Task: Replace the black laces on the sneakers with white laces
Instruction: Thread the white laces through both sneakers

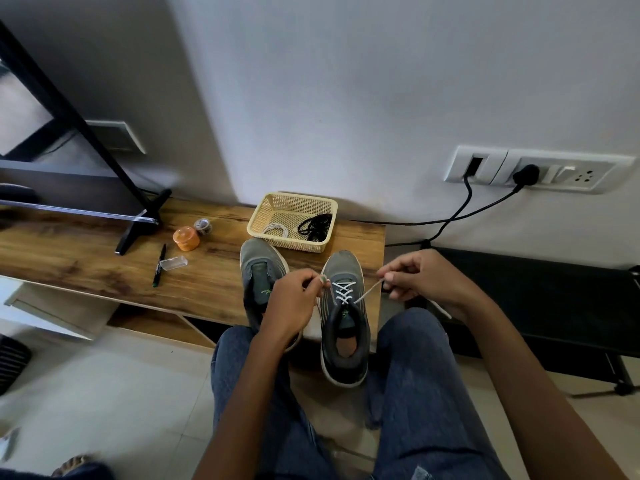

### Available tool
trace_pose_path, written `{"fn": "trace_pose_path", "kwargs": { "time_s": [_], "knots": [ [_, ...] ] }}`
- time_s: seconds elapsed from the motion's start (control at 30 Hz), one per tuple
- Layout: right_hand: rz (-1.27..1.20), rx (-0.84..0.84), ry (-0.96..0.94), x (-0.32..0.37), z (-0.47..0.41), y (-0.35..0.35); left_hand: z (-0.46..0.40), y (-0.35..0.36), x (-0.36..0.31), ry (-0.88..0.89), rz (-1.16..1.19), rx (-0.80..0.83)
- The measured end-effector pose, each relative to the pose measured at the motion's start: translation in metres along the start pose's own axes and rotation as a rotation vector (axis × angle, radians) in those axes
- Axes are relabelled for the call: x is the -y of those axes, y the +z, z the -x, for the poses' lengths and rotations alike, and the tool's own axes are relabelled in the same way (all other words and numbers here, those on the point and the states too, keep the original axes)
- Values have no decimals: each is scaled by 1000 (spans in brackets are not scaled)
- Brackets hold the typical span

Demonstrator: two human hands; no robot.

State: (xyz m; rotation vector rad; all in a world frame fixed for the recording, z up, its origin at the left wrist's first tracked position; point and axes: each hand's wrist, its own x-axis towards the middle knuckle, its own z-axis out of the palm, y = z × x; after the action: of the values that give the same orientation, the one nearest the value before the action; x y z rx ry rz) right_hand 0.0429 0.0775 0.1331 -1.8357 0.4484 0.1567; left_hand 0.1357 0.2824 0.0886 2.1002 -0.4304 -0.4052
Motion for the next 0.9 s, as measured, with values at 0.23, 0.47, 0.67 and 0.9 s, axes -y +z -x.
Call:
{"fn": "trace_pose_path", "kwargs": {
  "time_s": [0.23, 0.47, 0.67, 0.9],
  "knots": [
    [-51, 57, -92, 21, 8, 9, 7, -6, -25, 102, 27, 29],
    [122, -105, -129, 18, 2, 38, 8, -3, -27, 159, 89, 122],
    [134, -155, -134, 17, 0, 55, 10, 2, -25, 220, 202, 121],
    [160, -177, -118, 18, 1, 52, 8, 12, -3, 121, 373, 145]
  ]
}}
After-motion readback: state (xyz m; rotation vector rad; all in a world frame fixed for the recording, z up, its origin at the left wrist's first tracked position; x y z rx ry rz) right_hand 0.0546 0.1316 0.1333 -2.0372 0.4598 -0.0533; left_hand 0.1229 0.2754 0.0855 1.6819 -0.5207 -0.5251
